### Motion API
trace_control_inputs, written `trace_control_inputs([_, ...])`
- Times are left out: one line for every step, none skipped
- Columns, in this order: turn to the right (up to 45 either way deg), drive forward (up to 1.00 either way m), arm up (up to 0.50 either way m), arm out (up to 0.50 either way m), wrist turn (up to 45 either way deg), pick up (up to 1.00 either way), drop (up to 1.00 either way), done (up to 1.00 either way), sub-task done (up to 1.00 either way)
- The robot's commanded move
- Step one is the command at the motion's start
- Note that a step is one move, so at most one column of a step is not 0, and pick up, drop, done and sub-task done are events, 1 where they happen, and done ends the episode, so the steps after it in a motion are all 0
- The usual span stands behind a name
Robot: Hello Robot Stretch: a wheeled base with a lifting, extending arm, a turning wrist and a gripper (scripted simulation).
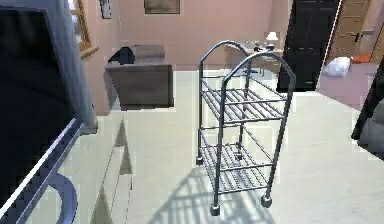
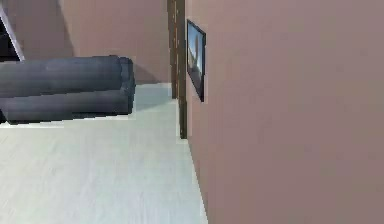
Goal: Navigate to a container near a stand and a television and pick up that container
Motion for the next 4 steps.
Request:
trace_control_inputs([42.0, 0.00, 0.00, 0.00, 0.0, 0.00, 0.00, 0.00, 0.00])
trace_control_inputs([0.0, 0.40, 0.00, 0.00, 0.0, 0.00, 0.00, 0.00, 0.00])
trace_control_inputs([45.0, 0.00, 0.00, 0.00, 0.0, 0.00, 0.00, 0.00, 0.00])
trace_control_inputs([45.0, 0.00, 0.00, 0.00, 0.0, 0.00, 0.00, 0.00, 0.00])
